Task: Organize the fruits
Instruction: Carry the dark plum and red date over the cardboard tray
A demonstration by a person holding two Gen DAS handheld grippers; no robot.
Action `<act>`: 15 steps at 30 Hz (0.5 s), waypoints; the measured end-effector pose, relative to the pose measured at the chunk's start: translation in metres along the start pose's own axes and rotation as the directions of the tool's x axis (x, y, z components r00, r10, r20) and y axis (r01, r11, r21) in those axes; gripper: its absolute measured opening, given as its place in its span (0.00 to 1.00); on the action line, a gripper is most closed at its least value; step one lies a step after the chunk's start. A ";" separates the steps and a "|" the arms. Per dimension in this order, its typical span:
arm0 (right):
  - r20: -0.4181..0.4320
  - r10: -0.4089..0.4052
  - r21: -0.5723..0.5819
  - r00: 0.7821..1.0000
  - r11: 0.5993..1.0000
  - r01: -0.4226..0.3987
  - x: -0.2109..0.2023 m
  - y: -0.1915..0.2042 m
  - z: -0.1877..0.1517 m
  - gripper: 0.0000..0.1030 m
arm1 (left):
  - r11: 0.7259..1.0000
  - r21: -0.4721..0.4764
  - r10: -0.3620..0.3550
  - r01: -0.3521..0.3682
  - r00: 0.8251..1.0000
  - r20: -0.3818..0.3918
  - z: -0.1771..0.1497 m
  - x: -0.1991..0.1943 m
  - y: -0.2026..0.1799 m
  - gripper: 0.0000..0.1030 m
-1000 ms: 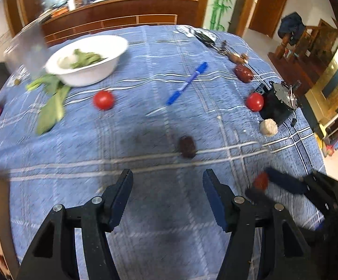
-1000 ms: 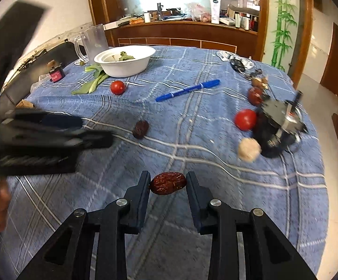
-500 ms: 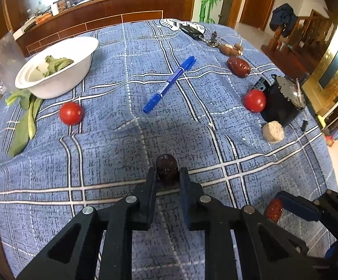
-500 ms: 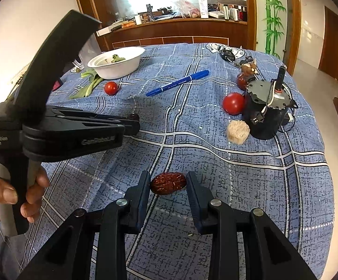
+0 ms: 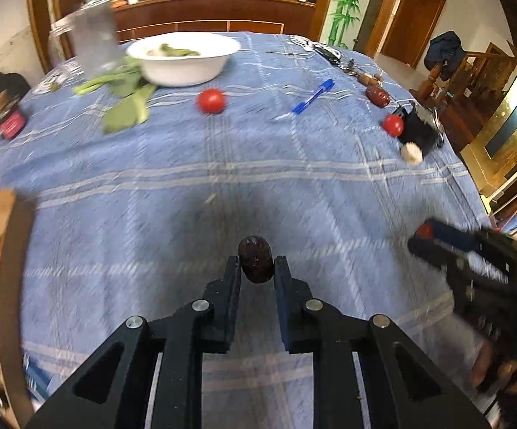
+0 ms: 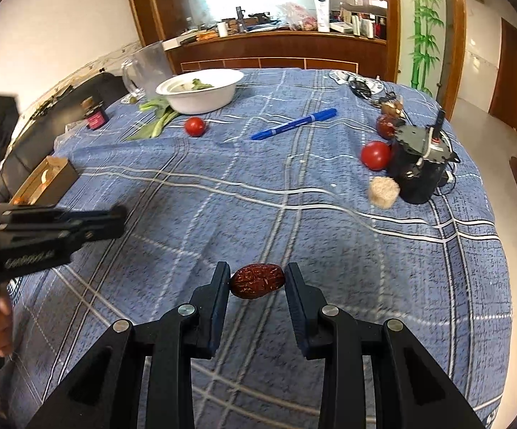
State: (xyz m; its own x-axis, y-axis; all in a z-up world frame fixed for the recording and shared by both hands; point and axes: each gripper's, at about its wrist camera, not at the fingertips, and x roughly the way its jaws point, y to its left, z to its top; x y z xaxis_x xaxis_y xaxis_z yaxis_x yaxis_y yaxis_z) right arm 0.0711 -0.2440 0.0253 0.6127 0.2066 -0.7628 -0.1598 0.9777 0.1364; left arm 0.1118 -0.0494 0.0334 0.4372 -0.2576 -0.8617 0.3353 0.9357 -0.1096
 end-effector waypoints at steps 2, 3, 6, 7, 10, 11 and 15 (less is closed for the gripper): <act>-0.007 0.005 -0.013 1.000 1.000 -0.005 0.001 0.010 -0.001 0.33 | 1.000 -0.010 0.004 -0.004 1.000 0.002 -0.016 -0.011 0.011 0.17; -0.009 0.006 -0.020 1.000 1.000 -0.006 0.001 0.015 -0.001 0.33 | 1.000 -0.021 0.009 -0.009 1.000 0.005 -0.024 -0.017 0.017 0.17; -0.014 0.015 -0.049 1.000 0.999 -0.015 0.003 0.034 -0.001 0.33 | 0.998 -0.059 0.011 -0.011 1.000 0.009 -0.038 -0.028 0.032 0.17; -0.014 0.016 -0.064 1.000 0.998 -0.017 0.004 0.043 -0.001 0.33 | 0.997 -0.079 0.011 -0.010 1.000 0.012 -0.045 -0.034 0.039 0.17; -0.021 0.019 -0.107 1.000 0.994 -0.021 0.009 0.066 0.000 0.33 | 0.993 -0.113 0.017 -0.015 1.000 0.023 -0.057 -0.048 0.054 0.17; -0.023 0.024 -0.115 0.999 0.993 -0.026 0.010 0.073 0.001 0.33 | 0.993 -0.120 0.020 -0.017 0.999 0.027 -0.061 -0.052 0.058 0.17; -0.027 0.047 -0.160 0.999 0.986 -0.051 0.015 0.103 0.007 0.33 | 0.987 -0.160 0.036 -0.027 0.998 0.051 -0.072 -0.071 0.079 0.17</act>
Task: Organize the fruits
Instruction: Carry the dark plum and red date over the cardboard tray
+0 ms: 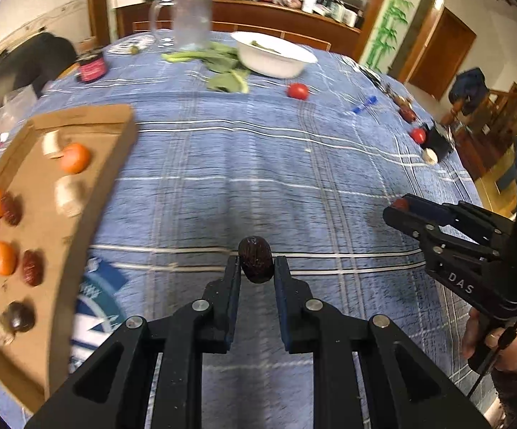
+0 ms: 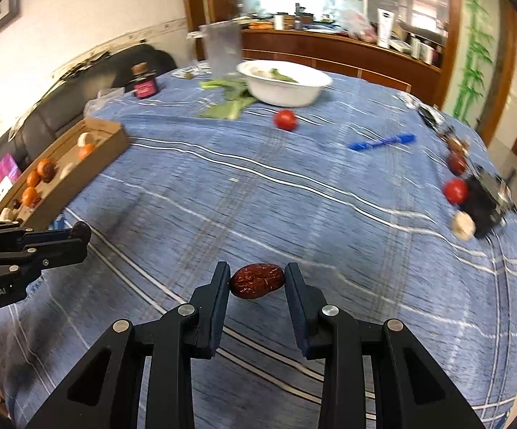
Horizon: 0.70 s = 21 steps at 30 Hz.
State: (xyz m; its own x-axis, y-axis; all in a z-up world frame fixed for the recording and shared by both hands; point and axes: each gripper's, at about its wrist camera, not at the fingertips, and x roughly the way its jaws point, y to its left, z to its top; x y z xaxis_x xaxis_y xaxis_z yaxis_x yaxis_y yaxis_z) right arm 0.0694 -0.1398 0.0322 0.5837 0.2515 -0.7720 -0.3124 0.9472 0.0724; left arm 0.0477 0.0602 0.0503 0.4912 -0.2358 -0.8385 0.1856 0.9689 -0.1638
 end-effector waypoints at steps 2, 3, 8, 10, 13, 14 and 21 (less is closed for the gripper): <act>0.005 0.012 -0.022 1.000 1.000 -0.012 0.001 0.014 0.008 0.33 | 1.000 -0.024 0.012 -0.011 1.000 0.016 -0.002 -0.010 0.013 0.17; 0.008 0.020 -0.034 1.000 0.999 -0.020 0.002 0.022 0.012 0.33 | 0.999 -0.034 0.012 -0.011 1.000 0.022 -0.003 -0.015 0.019 0.17; 0.017 0.054 -0.101 0.998 0.993 -0.052 0.009 0.063 0.031 0.33 | 0.995 -0.095 0.039 -0.033 0.997 0.060 -0.005 -0.040 0.057 0.17; 0.017 0.075 -0.125 0.997 0.989 -0.073 0.013 0.080 0.040 0.33 | 0.992 -0.118 0.056 -0.047 0.996 0.070 -0.008 -0.048 0.073 0.18; 0.016 0.106 -0.157 0.994 0.982 -0.102 0.020 0.105 0.053 0.33 | 0.985 -0.155 0.086 -0.073 0.993 0.077 -0.012 -0.059 0.099 0.18; 0.017 0.113 -0.169 0.993 0.980 -0.109 0.021 0.113 0.056 0.33 | 0.982 -0.167 0.099 -0.085 0.992 0.078 -0.014 -0.063 0.108 0.18; 0.018 0.175 -0.272 0.984 0.948 -0.163 0.040 0.179 0.087 0.33 | 0.958 -0.241 0.175 -0.153 0.982 0.073 -0.025 -0.082 0.168 0.18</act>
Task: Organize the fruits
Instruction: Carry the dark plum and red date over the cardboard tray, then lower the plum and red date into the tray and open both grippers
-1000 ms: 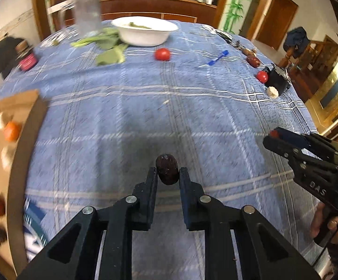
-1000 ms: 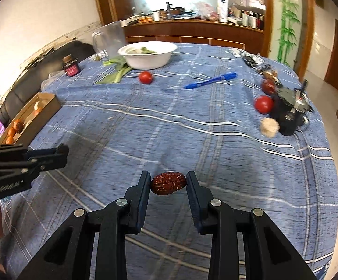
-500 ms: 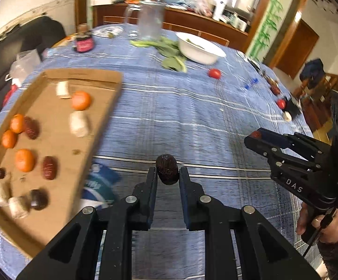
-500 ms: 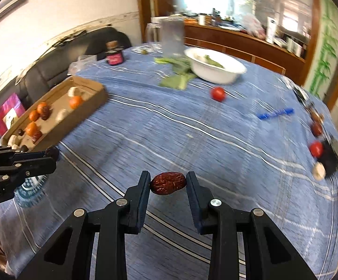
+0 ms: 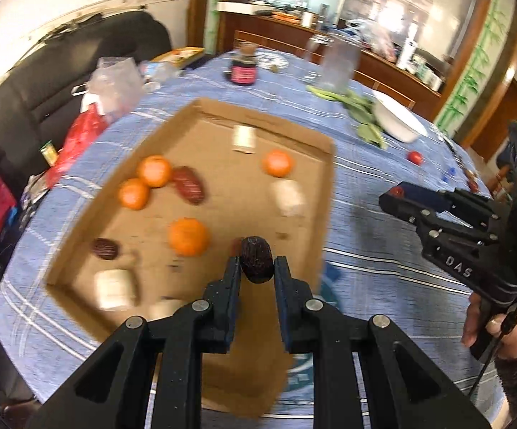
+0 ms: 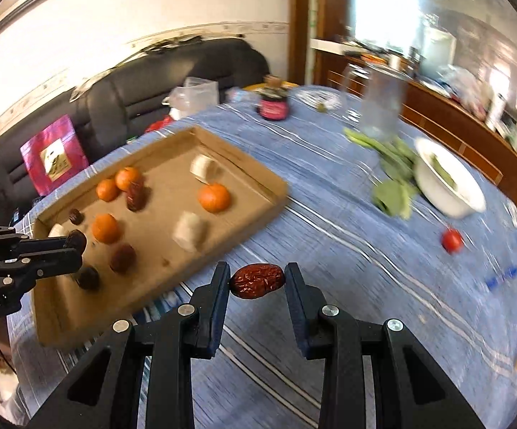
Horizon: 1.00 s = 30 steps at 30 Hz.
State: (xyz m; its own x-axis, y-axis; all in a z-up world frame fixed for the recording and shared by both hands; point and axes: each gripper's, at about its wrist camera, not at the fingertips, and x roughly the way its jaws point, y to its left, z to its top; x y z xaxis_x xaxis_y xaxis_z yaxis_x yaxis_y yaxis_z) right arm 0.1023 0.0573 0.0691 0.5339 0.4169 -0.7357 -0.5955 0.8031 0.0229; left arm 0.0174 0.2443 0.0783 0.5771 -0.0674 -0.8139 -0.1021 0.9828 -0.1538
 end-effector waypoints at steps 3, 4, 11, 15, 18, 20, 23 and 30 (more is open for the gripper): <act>0.002 0.029 -0.036 1.000 0.999 -0.029 0.014 0.019 0.016 0.33 | 0.999 -0.023 0.029 -0.029 1.000 0.001 0.003 0.000 0.024 0.18; -0.002 0.043 -0.046 0.999 0.998 -0.043 0.021 0.025 0.022 0.33 | 0.999 -0.028 0.041 -0.041 0.999 -0.002 0.005 0.001 0.032 0.18; -0.036 0.079 -0.093 0.996 0.992 -0.082 0.062 0.056 0.049 0.33 | 0.995 -0.066 0.072 -0.073 0.997 -0.024 0.011 0.013 0.070 0.18; -0.058 0.085 -0.107 0.995 0.990 -0.091 0.081 0.064 0.058 0.33 | 0.995 -0.069 0.070 -0.074 0.996 -0.050 0.013 0.026 0.079 0.18; -0.084 0.080 -0.116 0.993 0.989 -0.090 0.096 0.069 0.061 0.33 | 0.995 -0.075 0.063 -0.067 0.996 -0.062 0.015 0.034 0.083 0.18; -0.101 0.080 -0.121 0.992 0.988 -0.092 0.105 0.071 0.062 0.33 | 0.995 -0.072 0.065 -0.069 0.996 -0.065 0.016 0.038 0.084 0.18; -0.122 0.077 -0.134 0.990 0.987 -0.093 0.114 0.074 0.063 0.33 | 0.994 -0.078 0.065 -0.071 0.995 -0.079 0.017 0.045 0.087 0.18; -0.150 0.065 -0.160 0.987 0.983 -0.089 0.128 0.080 0.065 0.33 | 0.994 -0.088 0.062 -0.072 0.992 -0.108 0.022 0.059 0.089 0.18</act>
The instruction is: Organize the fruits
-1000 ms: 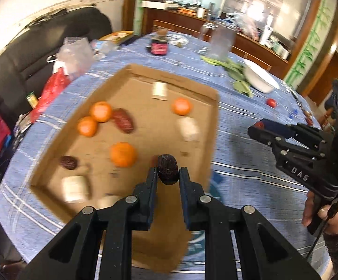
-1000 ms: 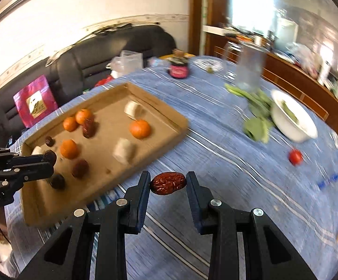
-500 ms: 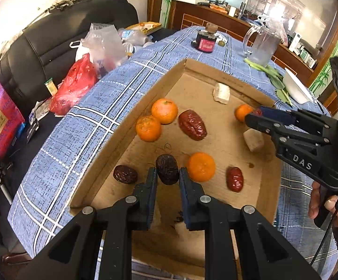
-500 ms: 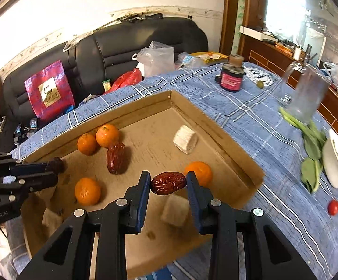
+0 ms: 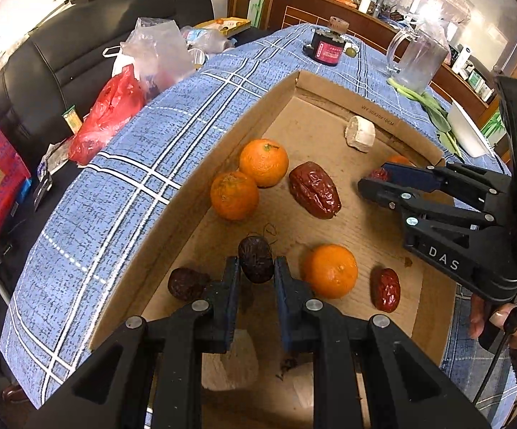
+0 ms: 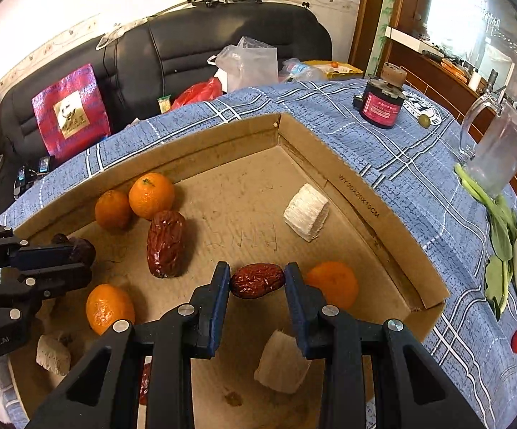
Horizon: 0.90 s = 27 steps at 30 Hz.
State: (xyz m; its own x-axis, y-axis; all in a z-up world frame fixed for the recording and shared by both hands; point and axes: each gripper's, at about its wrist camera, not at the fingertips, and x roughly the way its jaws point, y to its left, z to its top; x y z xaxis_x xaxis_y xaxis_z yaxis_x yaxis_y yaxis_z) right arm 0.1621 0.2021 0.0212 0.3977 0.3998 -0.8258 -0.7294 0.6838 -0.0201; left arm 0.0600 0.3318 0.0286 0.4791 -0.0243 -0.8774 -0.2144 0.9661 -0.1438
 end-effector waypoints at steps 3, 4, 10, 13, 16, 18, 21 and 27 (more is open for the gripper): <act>-0.016 -0.004 0.006 1.000 1.000 0.004 0.005 -0.001 0.001 0.33 | 1.000 -0.003 0.002 -0.002 1.000 -0.008 -0.001 0.005 0.000 0.18; -0.018 -0.005 0.005 1.000 1.000 0.005 0.006 -0.002 0.001 0.33 | 1.000 -0.001 0.005 -0.005 1.000 -0.003 -0.001 0.005 -0.001 0.18; -0.019 -0.022 0.004 1.000 1.000 0.022 0.008 -0.001 0.001 0.35 | 1.000 -0.002 0.007 -0.007 1.000 -0.001 0.000 0.005 -0.003 0.20; -0.020 -0.026 0.006 0.999 1.000 0.026 0.008 0.001 0.001 0.39 | 1.000 -0.006 0.011 -0.011 1.000 0.000 -0.001 0.004 -0.003 0.32; -0.020 -0.038 0.007 0.999 0.999 0.039 0.007 0.003 0.000 0.41 | 1.000 -0.004 0.014 -0.014 1.000 0.006 -0.004 0.003 -0.003 0.38; -0.021 -0.044 0.008 0.999 0.999 0.044 0.006 0.004 -0.001 0.41 | 1.000 -0.001 0.012 -0.012 1.000 0.006 -0.005 0.002 -0.003 0.38; -0.014 -0.055 0.014 0.998 0.998 0.055 0.000 0.005 -0.003 0.41 | 1.000 -0.005 0.005 -0.005 1.000 0.012 -0.008 -0.001 -0.002 0.38; 0.016 -0.086 0.058 0.996 0.995 0.085 -0.025 0.009 -0.011 0.52 | 1.000 0.001 -0.008 0.008 0.998 0.060 -0.014 -0.016 -0.003 0.45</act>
State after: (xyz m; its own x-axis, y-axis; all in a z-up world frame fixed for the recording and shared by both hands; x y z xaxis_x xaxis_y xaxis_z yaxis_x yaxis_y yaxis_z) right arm 0.1394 0.1920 0.0358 0.4675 0.3495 -0.8120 -0.6597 0.7493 -0.0574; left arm 0.0416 0.3257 0.0365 0.5312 -0.0163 -0.8471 -0.2098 0.9661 -0.1502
